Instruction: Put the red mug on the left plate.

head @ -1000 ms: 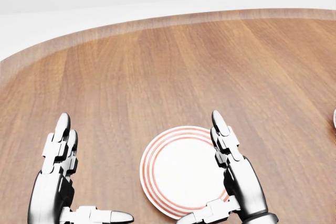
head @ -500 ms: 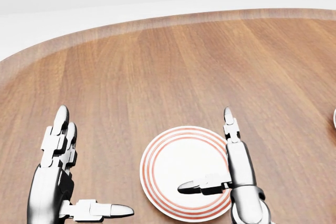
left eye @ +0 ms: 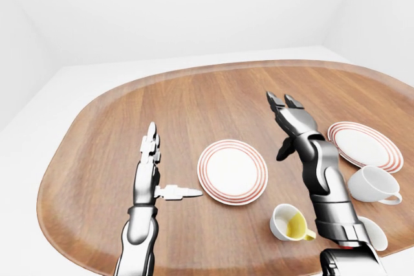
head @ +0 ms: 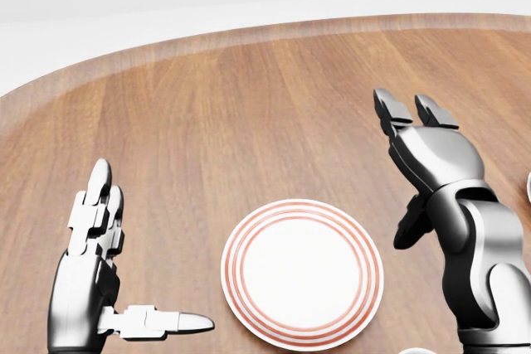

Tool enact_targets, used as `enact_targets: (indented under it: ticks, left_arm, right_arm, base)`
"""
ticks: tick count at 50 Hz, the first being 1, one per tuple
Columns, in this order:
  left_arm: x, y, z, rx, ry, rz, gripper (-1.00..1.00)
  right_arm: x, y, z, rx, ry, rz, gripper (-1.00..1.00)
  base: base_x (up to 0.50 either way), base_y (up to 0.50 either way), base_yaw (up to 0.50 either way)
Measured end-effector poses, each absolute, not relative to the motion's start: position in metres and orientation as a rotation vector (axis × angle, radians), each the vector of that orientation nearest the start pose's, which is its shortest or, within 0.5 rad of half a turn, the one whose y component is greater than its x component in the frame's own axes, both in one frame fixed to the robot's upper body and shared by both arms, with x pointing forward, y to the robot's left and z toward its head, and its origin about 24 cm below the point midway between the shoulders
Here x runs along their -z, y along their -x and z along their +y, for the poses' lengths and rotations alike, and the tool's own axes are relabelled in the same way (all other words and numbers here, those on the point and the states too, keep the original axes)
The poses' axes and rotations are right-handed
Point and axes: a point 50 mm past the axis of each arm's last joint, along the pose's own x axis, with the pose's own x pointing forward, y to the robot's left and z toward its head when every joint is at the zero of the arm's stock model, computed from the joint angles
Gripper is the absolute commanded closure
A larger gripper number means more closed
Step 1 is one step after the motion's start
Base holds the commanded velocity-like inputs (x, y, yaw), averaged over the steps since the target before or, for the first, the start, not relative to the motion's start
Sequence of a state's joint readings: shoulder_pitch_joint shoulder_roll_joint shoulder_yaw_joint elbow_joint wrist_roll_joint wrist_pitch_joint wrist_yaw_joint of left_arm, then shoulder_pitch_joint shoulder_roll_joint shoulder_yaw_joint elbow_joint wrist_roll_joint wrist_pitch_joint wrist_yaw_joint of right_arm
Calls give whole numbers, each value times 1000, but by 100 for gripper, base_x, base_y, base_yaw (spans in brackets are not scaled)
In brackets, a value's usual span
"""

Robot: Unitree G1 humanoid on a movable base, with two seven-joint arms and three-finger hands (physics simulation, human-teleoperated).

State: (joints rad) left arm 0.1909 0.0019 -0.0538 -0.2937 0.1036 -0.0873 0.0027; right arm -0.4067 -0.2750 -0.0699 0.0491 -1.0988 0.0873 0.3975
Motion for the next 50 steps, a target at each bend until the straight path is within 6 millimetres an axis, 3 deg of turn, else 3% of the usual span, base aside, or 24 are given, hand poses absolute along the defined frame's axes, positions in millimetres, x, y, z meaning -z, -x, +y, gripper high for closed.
enact_targets:
  ticks: [11, 24, 35, 50]
  left_arm:
    - [-76, -217, 147, -5, -100, -200, -100]
    - [-82, -222, 145, -7, -99, -228, -100]
    - [-87, -225, 145, -9, -98, -251, -100]
    - [-91, -227, 145, -11, -95, -269, -100]
  right_arm:
    - [-115, -322, -230, -95, 1570, 359, -100]
    - [-74, -292, -285, -164, 1552, 722, -100]
    - [-59, -258, -320, -129, 1472, 839, -100]
    - [-56, -223, -341, -57, 1414, 895, -100]
  base:
    - [0, 0, 0]
    - [0, 0, 0]
    - [0, 0, 0]
    - [0, 0, 0]
